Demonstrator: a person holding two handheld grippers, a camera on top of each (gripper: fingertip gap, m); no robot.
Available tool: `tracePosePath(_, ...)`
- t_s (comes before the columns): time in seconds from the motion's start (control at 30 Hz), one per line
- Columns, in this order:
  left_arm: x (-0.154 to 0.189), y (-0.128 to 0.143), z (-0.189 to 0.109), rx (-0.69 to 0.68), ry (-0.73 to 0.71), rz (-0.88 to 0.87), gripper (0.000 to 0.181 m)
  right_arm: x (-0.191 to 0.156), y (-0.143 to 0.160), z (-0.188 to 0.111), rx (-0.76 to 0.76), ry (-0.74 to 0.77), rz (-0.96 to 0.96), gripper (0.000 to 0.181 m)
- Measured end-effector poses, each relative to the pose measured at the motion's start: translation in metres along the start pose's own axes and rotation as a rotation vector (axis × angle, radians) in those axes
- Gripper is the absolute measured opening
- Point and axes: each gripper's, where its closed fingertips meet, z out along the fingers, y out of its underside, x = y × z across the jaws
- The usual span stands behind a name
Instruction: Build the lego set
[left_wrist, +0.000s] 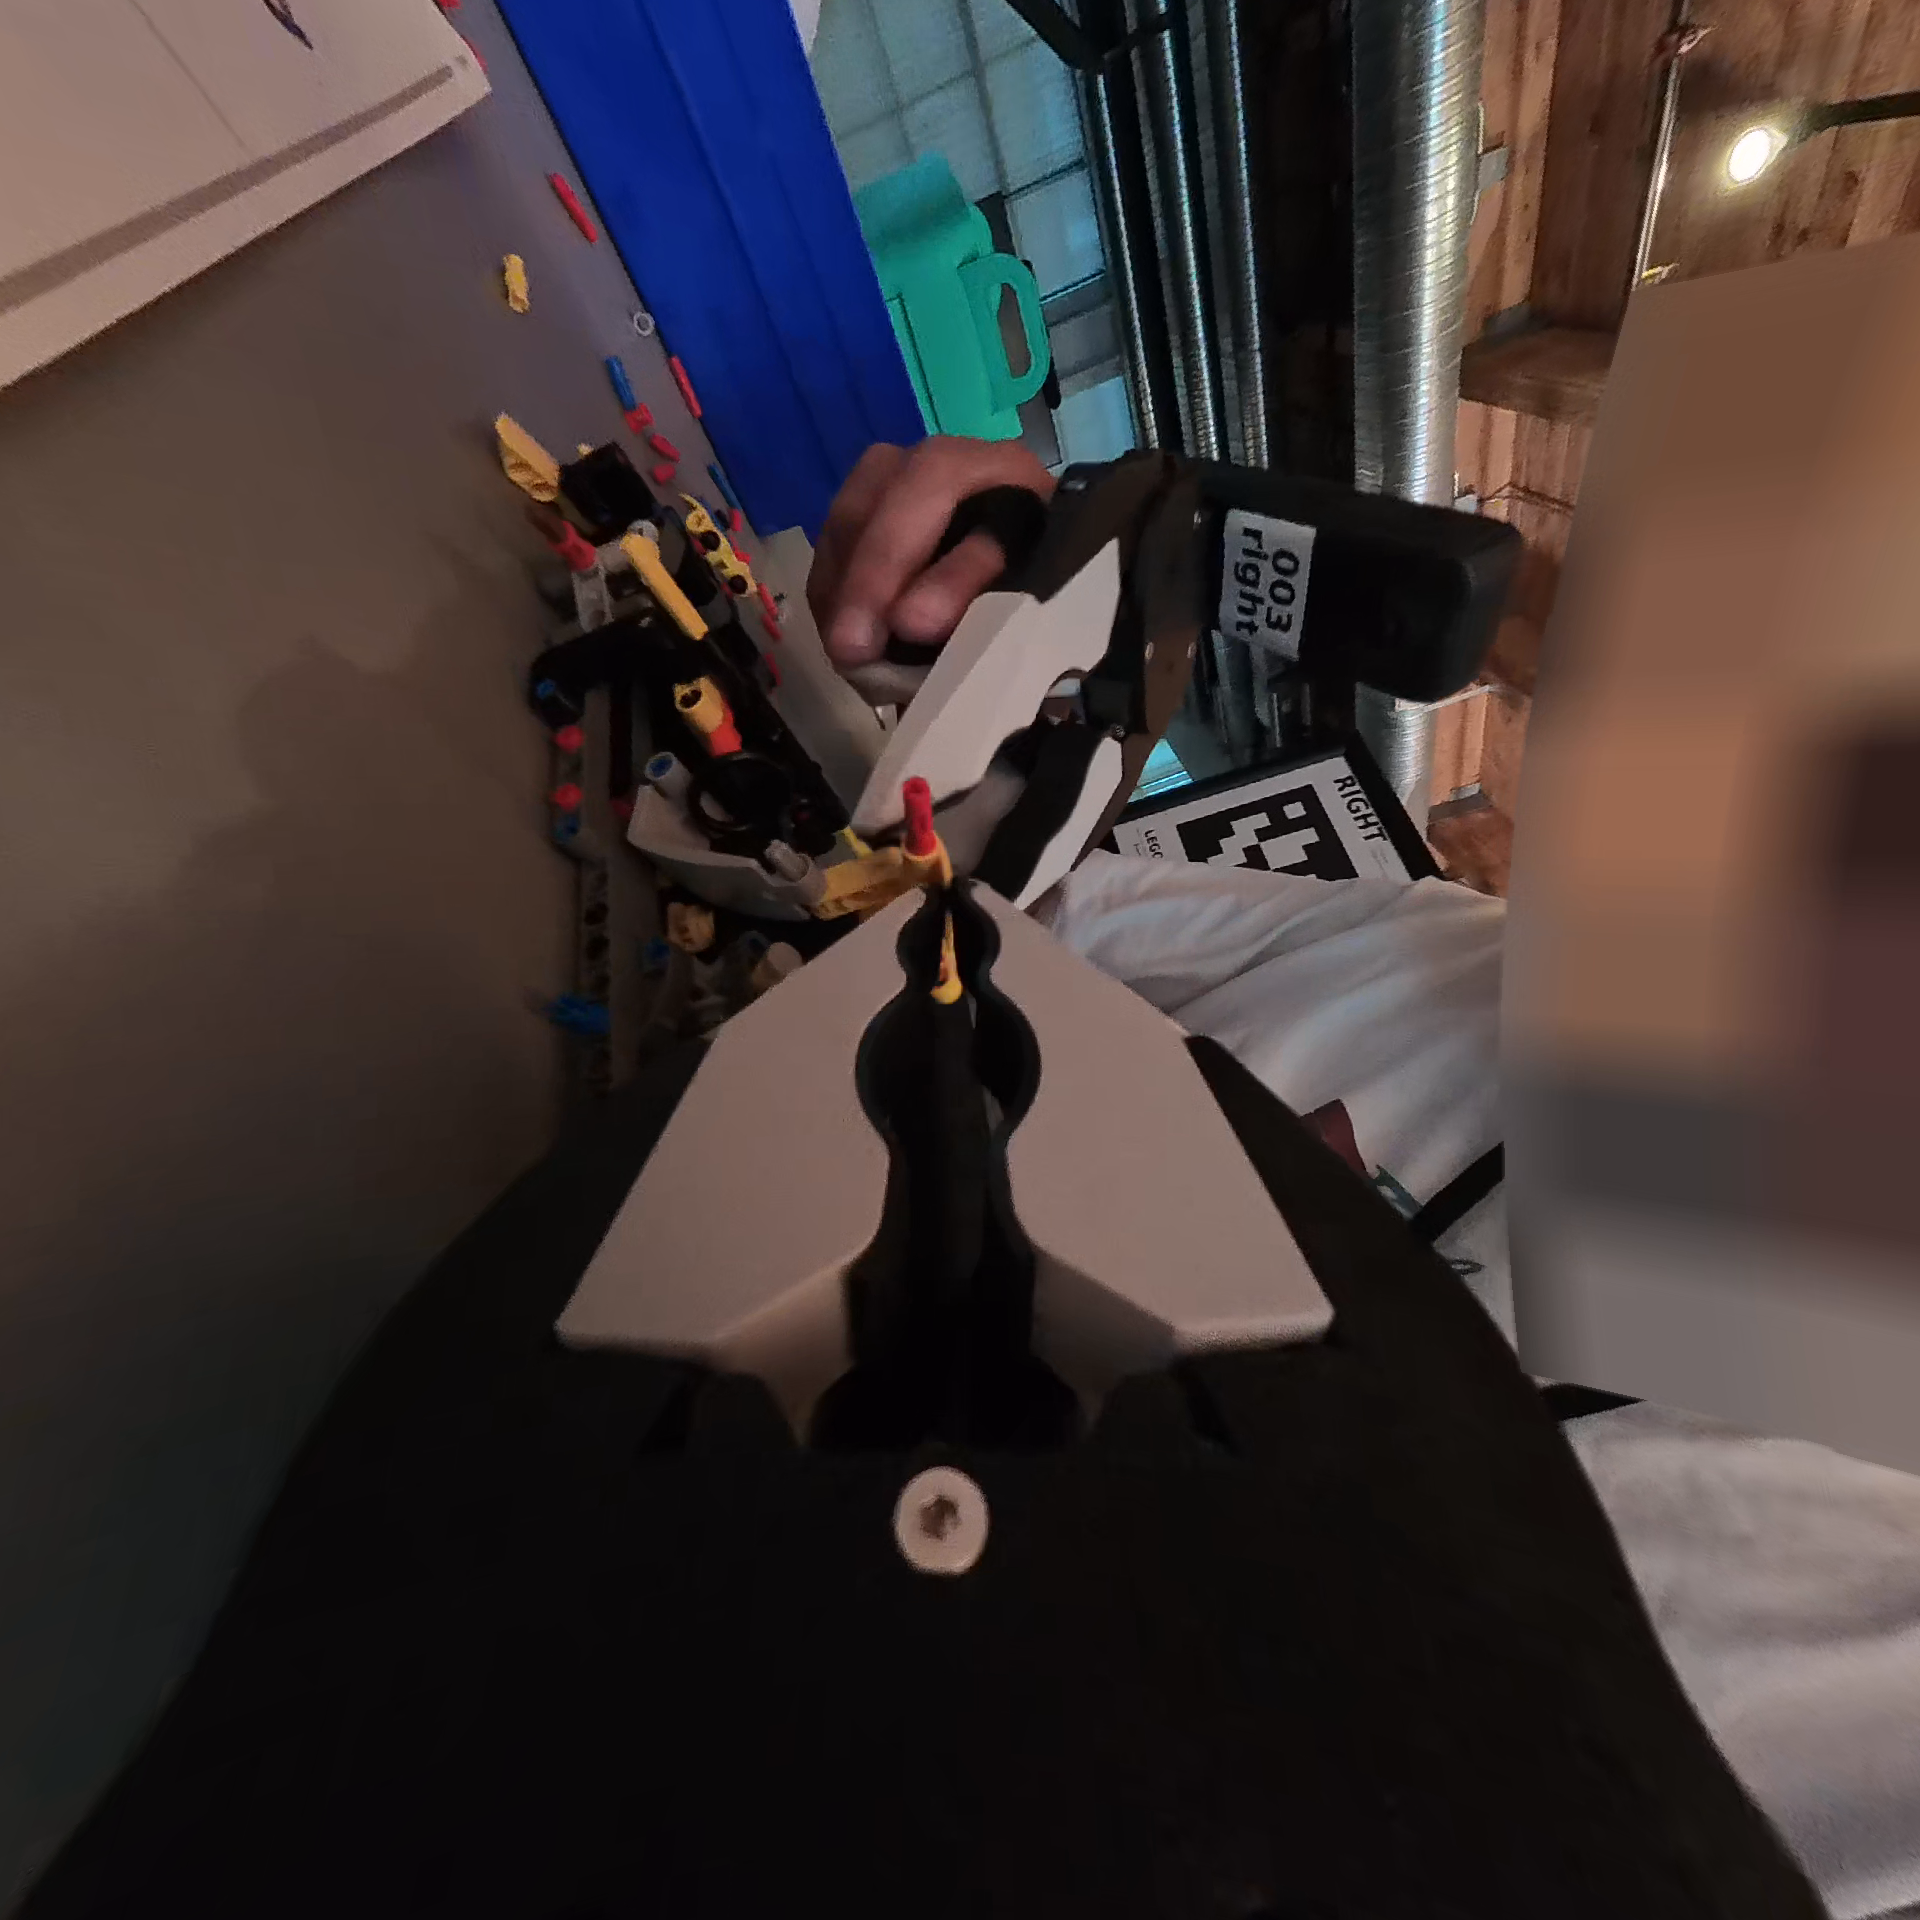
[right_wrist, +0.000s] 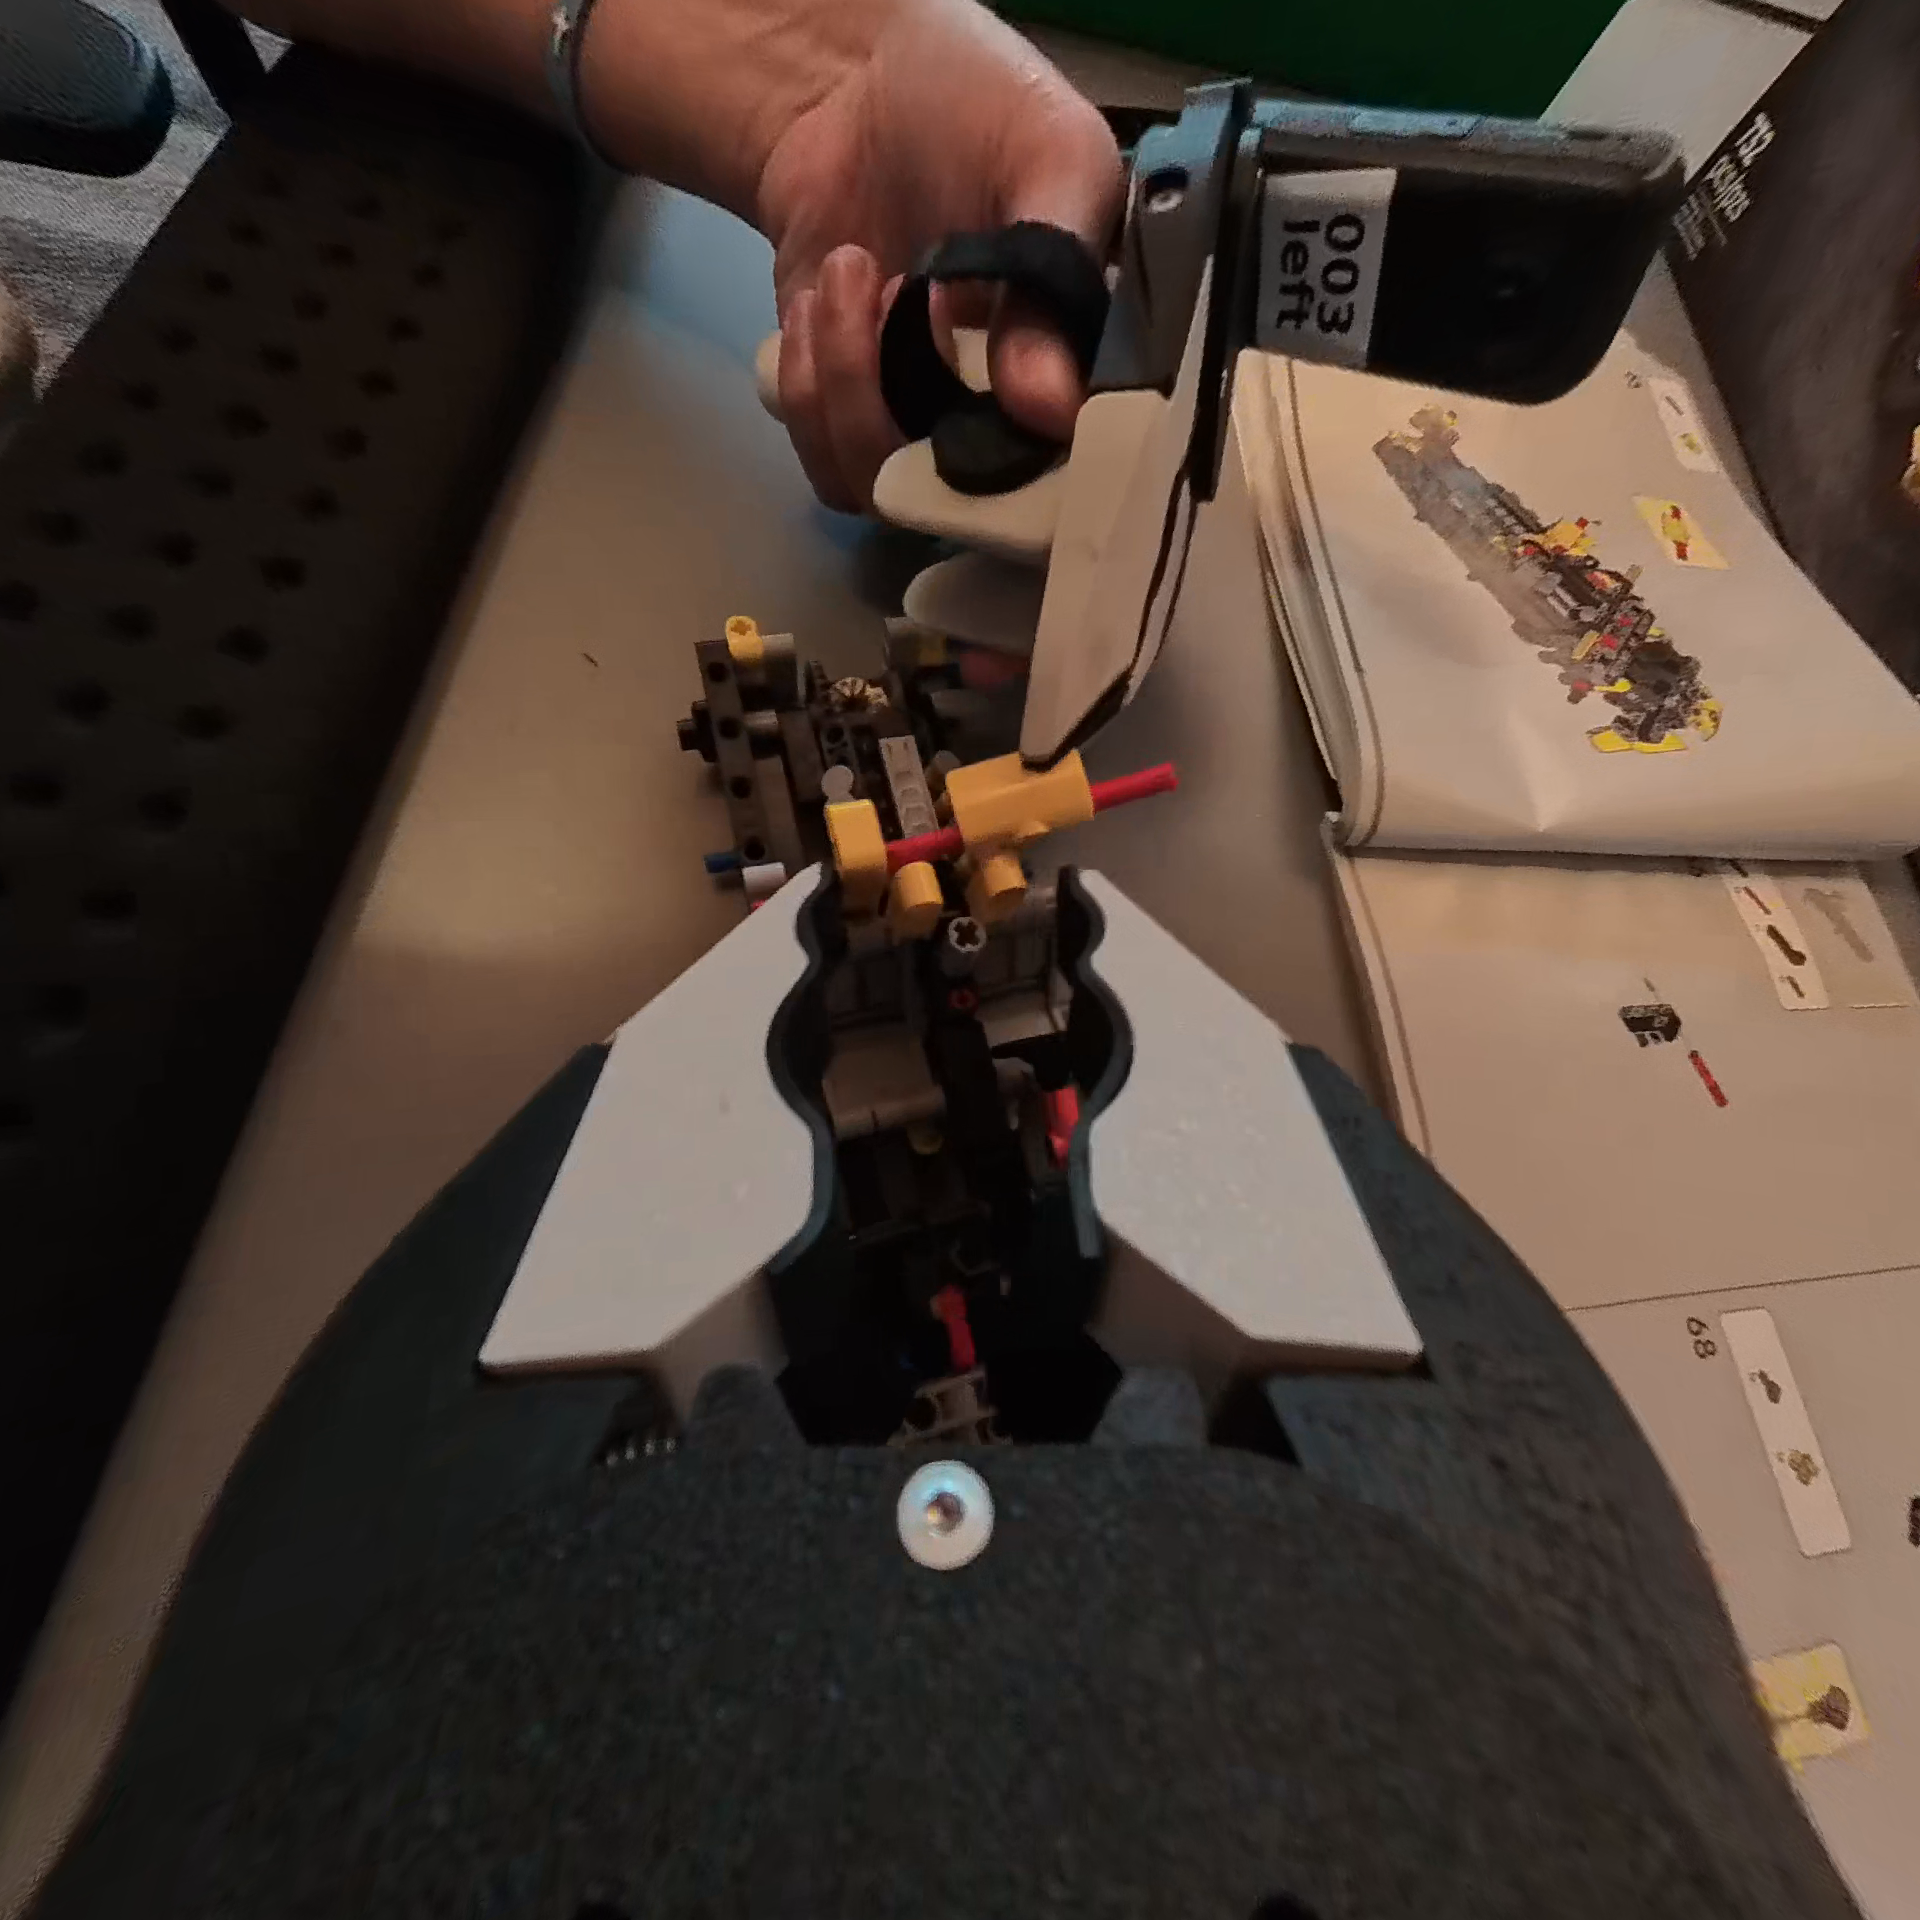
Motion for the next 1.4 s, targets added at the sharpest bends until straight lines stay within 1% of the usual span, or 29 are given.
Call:
tracePosePath(0.17, 0.000, 0.003, 0.000, -0.007, 0.022, -0.025, 0.001, 0.004, -0.001, 0.001, 0.021, 0.008, 0.008, 0.055)
tracePosePath(0.27, 0.000, 0.004, 0.000, -0.015, 0.031, -0.038, 0.001, 0.009, -0.002, 0.001, 0.029, 0.026, -0.006, 0.069)
tracePosePath(0.33, 0.000, 0.006, 0.001, -0.028, 0.038, -0.049, 0.001, 0.011, -0.004, 0.001, 0.019, 0.037, -0.060, 0.078)
tracePosePath(0.43, -0.001, 0.007, 0.002, -0.033, 0.039, -0.063, 0.001, 0.007, -0.010, 0.002, 0.005, 0.021, -0.199, 0.075)
tracePosePath(0.5, -0.002, 0.007, 0.001, -0.031, 0.039, -0.078, 0.001, 0.005, -0.011, 0.004, -0.017, -0.010, -0.235, 0.072)
tracePosePath(0.6, -0.002, 0.009, 0.001, -0.031, 0.039, -0.094, 0.001, 0.001, -0.009, 0.006, -0.047, -0.079, -0.204, 0.067)
tracePosePath(0.7, -0.003, 0.011, 0.003, -0.044, 0.036, -0.102, 0.001, -0.001, -0.005, 0.008, -0.068, -0.124, -0.173, 0.069)
tracePosePath(0.77, -0.004, 0.011, 0.002, -0.043, 0.036, -0.111, 0.001, -0.003, -0.004, 0.009, -0.062, -0.153, -0.150, 0.065)
tracePosePath(0.83, -0.005, 0.012, 0.002, -0.048, 0.035, -0.112, 0.001, -0.004, -0.004, 0.010, -0.048, -0.170, -0.130, 0.065)
tracePosePath(0.97, -0.005, 0.014, 0.003, -0.064, 0.033, -0.106, 0.001, -0.007, -0.003, 0.011, -0.040, -0.195, -0.093, 0.065)
tracePosePath(1.13, -0.003, 0.014, 0.002, -0.074, 0.038, -0.087, 0.001, -0.007, -0.004, 0.011, -0.036, -0.195, -0.114, 0.065)
tracePosePath(1.23, -0.001, 0.016, 0.004, -0.087, 0.044, -0.075, 0.001, -0.005, -0.004, 0.012, -0.061, -0.182, -0.124, 0.076)
tracePosePath(1.3, -0.003, 0.014, 0.003, -0.078, 0.041, -0.084, 0.001, -0.007, -0.004, 0.012, -0.067, -0.200, -0.141, 0.067)
tracePosePath(1.4, -0.002, 0.015, 0.003, -0.084, 0.041, -0.082, 0.001, -0.008, -0.004, 0.012, -0.066, -0.207, -0.152, 0.067)
